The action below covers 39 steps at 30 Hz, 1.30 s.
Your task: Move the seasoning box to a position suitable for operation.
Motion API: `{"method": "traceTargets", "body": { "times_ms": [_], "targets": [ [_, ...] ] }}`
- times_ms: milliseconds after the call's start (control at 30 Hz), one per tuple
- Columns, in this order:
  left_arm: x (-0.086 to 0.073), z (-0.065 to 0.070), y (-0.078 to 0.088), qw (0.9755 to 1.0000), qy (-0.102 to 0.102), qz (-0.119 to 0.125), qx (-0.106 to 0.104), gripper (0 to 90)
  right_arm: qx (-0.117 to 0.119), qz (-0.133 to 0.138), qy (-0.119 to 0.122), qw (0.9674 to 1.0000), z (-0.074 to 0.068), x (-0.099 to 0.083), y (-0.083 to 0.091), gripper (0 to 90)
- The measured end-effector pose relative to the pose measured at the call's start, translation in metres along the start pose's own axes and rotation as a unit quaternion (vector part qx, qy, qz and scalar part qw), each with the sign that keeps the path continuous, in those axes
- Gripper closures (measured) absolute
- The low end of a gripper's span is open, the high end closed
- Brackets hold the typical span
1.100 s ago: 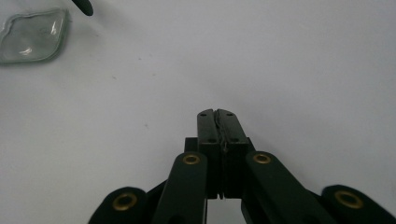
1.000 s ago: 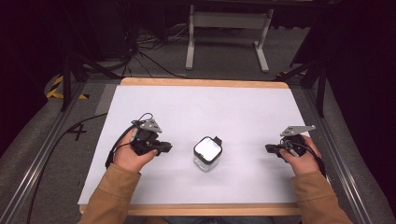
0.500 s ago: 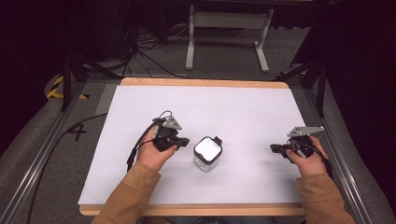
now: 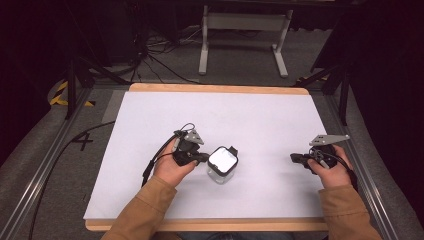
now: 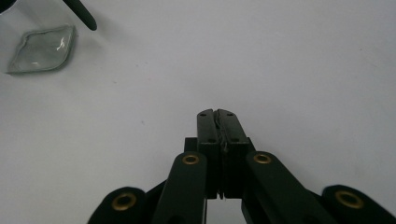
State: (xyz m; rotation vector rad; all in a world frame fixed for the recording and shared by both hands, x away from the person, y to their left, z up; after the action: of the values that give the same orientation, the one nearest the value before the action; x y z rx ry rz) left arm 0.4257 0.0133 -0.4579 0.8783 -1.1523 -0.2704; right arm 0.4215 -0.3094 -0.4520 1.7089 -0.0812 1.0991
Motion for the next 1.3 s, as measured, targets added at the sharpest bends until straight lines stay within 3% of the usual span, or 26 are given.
{"method": "traceTargets", "body": {
  "times_ms": [167,300,433,600,833,1000,1167,1300],
  "targets": [
    [-0.001,0.001,0.001,1.0000,-0.002,-0.003,-0.005,90.0,0.003,-0.002,0.002,1.0000,-0.001,0.000,-0.001,89.6],
    [-0.004,0.006,-0.004,0.9997,-0.003,-0.022,-0.013,89.9,0.003,-0.003,0.000,1.0000,-0.002,-0.001,-0.002,89.6],
    [-0.005,0.013,-0.004,0.9991,-0.005,-0.027,-0.033,89.9,0.003,-0.002,0.002,1.0000,-0.002,0.000,-0.002,89.5],
    [-0.009,0.025,-0.006,0.9971,-0.023,-0.059,-0.043,89.9,0.004,-0.003,0.003,1.0000,-0.003,0.000,-0.003,89.5],
    [-0.014,0.030,-0.007,0.9954,-0.027,-0.081,-0.044,89.8,0.005,-0.005,0.006,1.0000,-0.004,0.000,-0.004,89.4],
    [-0.020,0.032,-0.009,0.9936,-0.018,-0.102,-0.046,89.8,0.006,-0.004,0.006,1.0000,-0.004,0.000,-0.004,89.4],
    [-0.024,0.034,-0.011,0.9908,-0.029,-0.121,-0.054,89.8,0.006,-0.005,0.007,0.9999,-0.005,0.000,-0.004,89.3],
    [-0.024,0.033,-0.012,0.9913,-0.026,-0.118,-0.051,89.0,0.006,-0.005,0.009,0.9999,-0.005,0.000,-0.004,89.3]
  ]
}}
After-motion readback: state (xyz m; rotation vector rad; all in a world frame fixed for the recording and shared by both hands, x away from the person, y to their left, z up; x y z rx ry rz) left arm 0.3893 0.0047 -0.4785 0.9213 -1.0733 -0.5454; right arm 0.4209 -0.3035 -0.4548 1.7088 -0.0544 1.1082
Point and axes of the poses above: each handheld gripper's, and its own axes: y roughly backward along the jaws, x roughly out of its top, z roughly to its right, the point moved 9 cm from there along -y, roughly forward along the jaws, and after that the axes turned 1 degree about -x, right-handed, at the moved point
